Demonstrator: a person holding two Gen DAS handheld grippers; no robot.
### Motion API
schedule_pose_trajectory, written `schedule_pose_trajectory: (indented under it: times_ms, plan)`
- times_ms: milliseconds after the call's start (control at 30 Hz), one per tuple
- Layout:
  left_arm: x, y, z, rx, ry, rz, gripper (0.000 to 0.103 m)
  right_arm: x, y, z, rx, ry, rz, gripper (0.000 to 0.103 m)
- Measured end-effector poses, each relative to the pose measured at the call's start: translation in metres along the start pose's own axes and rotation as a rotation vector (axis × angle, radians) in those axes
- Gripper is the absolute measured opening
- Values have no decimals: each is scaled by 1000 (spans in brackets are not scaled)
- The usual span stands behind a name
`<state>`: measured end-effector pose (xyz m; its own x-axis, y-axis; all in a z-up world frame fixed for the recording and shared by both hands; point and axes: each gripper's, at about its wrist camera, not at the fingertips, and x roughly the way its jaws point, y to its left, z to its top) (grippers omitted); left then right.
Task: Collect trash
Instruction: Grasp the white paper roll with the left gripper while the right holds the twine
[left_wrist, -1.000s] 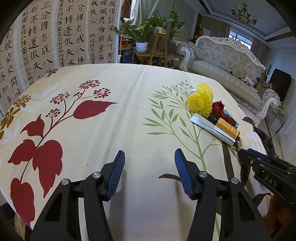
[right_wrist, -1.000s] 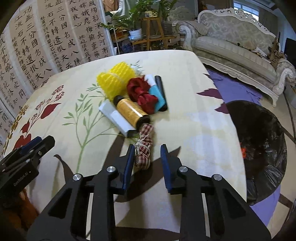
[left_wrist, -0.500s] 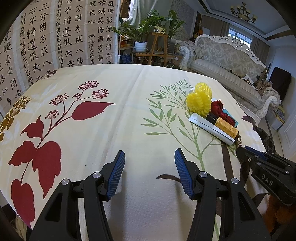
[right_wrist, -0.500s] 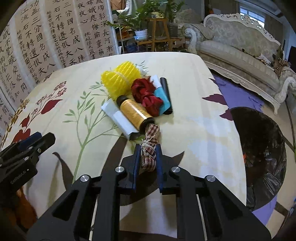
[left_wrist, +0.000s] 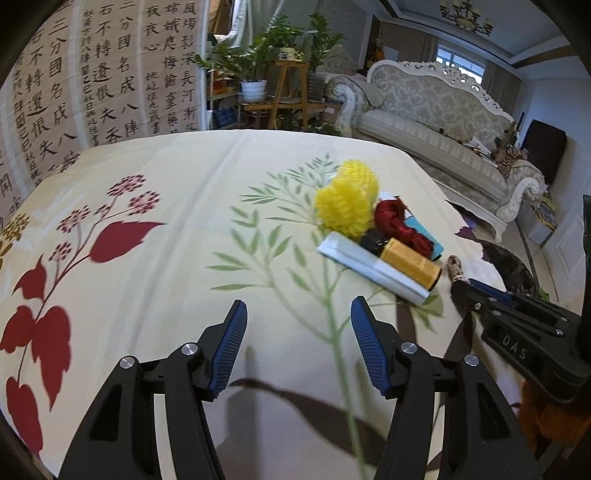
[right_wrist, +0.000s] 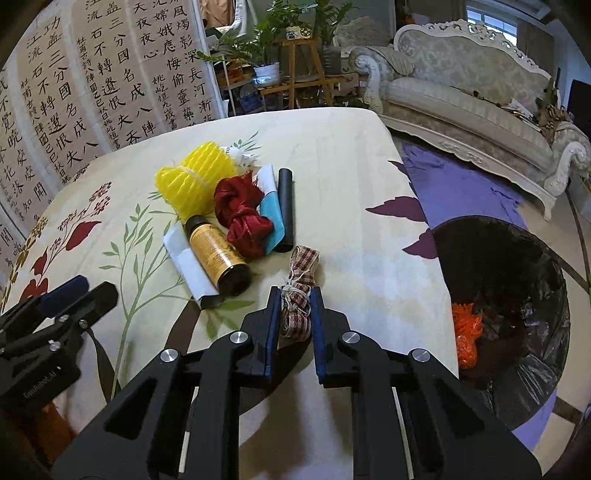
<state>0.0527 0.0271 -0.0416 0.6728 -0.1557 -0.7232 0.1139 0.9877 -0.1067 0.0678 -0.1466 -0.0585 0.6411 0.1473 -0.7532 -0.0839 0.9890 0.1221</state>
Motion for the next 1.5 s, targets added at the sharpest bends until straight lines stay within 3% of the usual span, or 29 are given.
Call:
schedule_pose_trajectory:
  times_ms: [667, 900, 1267, 1333, 1400, 1500]
  plan:
    - [34, -29, 27, -35, 52, -59, 64, 2, -8, 1, 35, -8, 57, 16]
    - [37, -35, 25, 22, 86, -36, 64, 2, -9, 1, 36, -8, 59, 16]
    - [24, -12, 14, 23, 89, 8, 64, 2, -7, 1, 35, -9, 58, 16]
    - [25, -14, 14, 33, 88, 10, 59, 2, -8, 1, 35, -9, 57, 16]
    - [23, -16, 13, 60, 83, 6, 45, 2, -8, 1, 34, -9, 57, 16]
    - [21, -20, 11, 95, 76, -5, 32, 2, -7, 1, 33, -8, 55, 16]
